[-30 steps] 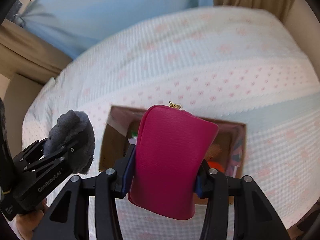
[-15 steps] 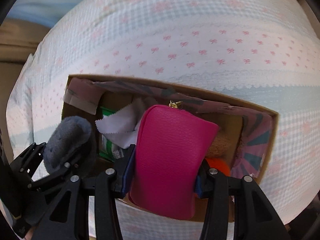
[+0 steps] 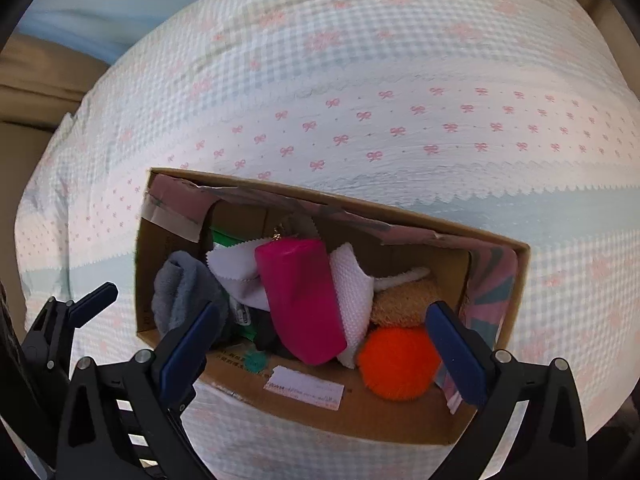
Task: Organize soft objects
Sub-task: 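Open the left tool to drop the sock while the right drops the pouch into the box, then withdraw both open tools away from the box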
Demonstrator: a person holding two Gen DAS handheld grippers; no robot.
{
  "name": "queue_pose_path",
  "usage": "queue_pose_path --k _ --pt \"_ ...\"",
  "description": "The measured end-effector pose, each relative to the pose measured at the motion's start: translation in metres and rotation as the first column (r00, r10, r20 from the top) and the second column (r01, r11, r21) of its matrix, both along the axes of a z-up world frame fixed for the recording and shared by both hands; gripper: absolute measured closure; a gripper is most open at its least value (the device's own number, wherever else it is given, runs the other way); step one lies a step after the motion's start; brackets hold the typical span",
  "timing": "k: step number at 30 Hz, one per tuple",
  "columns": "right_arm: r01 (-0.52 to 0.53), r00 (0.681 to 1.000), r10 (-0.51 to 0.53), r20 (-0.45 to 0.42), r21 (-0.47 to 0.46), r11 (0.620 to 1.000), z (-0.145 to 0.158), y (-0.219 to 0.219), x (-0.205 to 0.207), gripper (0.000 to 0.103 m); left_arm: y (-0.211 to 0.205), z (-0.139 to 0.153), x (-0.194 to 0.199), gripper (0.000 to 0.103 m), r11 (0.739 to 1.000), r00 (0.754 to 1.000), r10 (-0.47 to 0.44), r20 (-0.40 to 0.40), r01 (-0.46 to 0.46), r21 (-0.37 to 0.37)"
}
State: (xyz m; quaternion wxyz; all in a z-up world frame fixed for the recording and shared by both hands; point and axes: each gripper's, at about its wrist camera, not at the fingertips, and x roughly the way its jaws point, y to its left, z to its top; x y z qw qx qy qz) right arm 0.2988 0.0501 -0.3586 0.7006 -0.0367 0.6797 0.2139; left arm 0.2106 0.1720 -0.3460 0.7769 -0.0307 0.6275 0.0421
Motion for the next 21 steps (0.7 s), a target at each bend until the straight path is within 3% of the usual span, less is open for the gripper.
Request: queue_pose_path --k 5,11,16,21 --pt "0.046 0.997 -0.048 0.061 0.038 0.998 0.029 -0.016 -0.011 0.0 -0.008 0.032 -0.008 0.0 1.0 0.998 0.01 0.055 -0.01 0.003" --pt "0.117 0.971 -0.13 0.198 0.075 0.99 0.092 -0.052 -0.036 0.0 -0.036 0.084 -0.023 0.0 1.0 0.987 0.001 0.158 -0.001 -0.001" --pt "0.203 0.911 -0.228 0.343 0.107 0.973 0.158 -0.102 -0.068 0.0 -0.071 0.139 -0.04 0.0 0.999 0.96 -0.039 0.279 0.045 -0.015" --pt "0.291 0.814 -0.315 0.487 0.128 0.948 0.22 -0.157 -0.118 0.0 -0.107 0.203 -0.062 0.0 0.996 0.909 -0.064 0.411 0.081 -0.024"
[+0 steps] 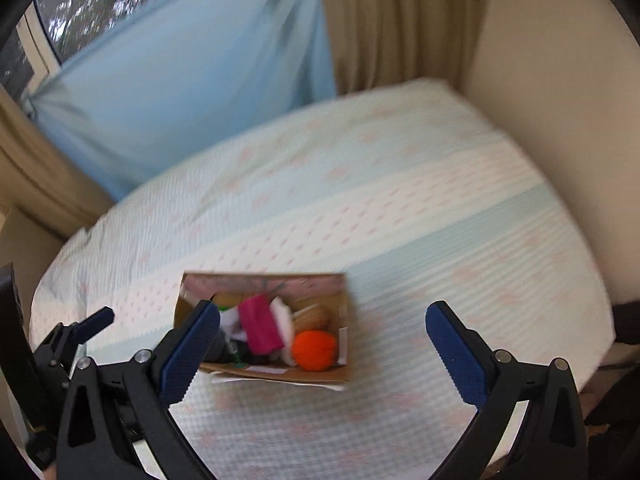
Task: Organize soft objects
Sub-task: 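Withdraw both open tools away from the box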
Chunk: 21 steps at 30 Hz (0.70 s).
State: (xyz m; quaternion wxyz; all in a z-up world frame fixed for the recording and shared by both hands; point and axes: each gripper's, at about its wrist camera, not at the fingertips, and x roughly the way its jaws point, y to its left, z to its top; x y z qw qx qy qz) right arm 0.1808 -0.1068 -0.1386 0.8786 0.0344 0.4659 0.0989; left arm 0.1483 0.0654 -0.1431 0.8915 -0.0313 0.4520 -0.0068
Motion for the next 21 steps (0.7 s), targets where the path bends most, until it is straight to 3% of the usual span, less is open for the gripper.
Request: queue_pose_path --k 5,11,15,21 --pt "0.107 0.983 -0.1 0.151 -0.039 0.994 0.047 -0.047 -0.053 0.0 -0.028 0.054 -0.031 0.0 1.0 0.989 -0.025 0.148 0.023 0.013" --pt "0.196 0.942 -0.174 0.286 -0.049 0.979 0.084 -0.081 -0.105 0.0 -0.041 0.105 -0.071 0.0 0.999 0.95 -0.043 0.309 0.035 0.031" --pt "0.239 0.907 -0.198 0.371 -0.068 0.969 0.099 -0.093 -0.133 0.0 -0.044 0.122 -0.092 0.0 0.999 0.926 -0.04 0.375 0.033 0.025" --pt "0.26 0.882 -0.21 0.421 -0.065 0.963 0.102 -0.103 -0.149 0.0 -0.048 0.126 -0.11 0.0 1.0 0.907 -0.031 0.42 0.029 0.011"
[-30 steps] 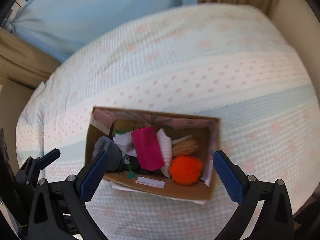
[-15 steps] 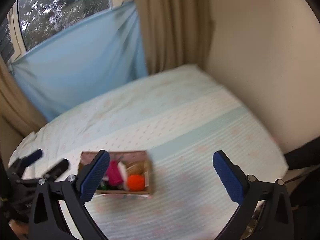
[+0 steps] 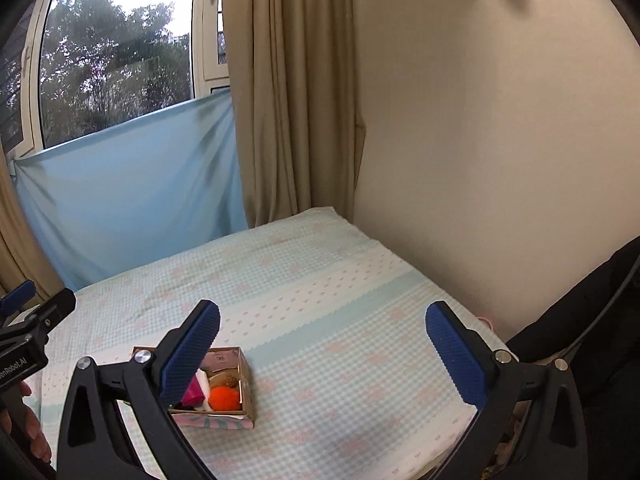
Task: Organize soft objects
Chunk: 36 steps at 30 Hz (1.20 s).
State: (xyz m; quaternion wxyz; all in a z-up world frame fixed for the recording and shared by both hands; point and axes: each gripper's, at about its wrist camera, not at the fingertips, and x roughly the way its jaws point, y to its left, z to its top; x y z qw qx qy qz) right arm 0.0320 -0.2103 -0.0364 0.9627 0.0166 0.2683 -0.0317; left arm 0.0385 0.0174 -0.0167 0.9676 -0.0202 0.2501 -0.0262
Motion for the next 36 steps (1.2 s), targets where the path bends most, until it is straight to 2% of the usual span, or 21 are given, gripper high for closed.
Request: queue_pose_path --k 11,24,36 --pt "0.008 1.0 -0.008 0.029 -0.003 1.0 0.001 -0.002 -0.002 0.0 -0.004 0.0 -0.003 0.0 1.0 1.0 0.011 0.02 -0.011 0.017" --pt "0.014 1.0 -0.014 0.023 0.015 1.0 -0.001 0.002 0.002 0.0 -0.004 -0.001 0.004 0.0 0.999 1.0 0.01 0.026 -0.011 0.044" --pt "0.023 0.999 -0.023 0.025 0.02 1.0 0.0 0.002 0.002 0.0 0.002 -0.005 0.011 0.0 0.999 1.0 0.017 0.023 -0.018 0.039"
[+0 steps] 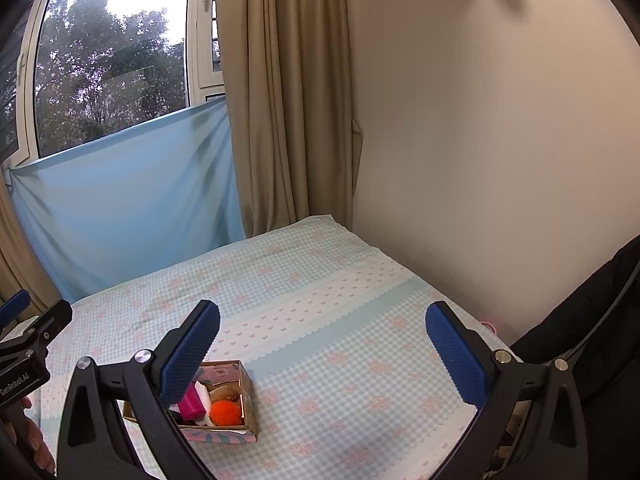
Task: Organize soft objects
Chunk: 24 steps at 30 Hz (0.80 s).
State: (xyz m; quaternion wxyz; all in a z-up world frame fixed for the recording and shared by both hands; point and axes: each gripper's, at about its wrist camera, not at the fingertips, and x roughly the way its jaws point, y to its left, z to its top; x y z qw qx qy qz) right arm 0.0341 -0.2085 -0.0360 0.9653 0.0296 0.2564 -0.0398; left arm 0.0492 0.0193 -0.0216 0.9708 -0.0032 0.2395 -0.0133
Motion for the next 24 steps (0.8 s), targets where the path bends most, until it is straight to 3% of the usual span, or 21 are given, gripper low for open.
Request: queue_pose_path --k 24 --pt "-0.001 1.0 0.001 0.01 0.002 1.0 0.004 -0.008 0.002 0.0 -0.01 0.001 -0.003 0.0 1.0 1.0 0.0 0.005 0.0 0.02"
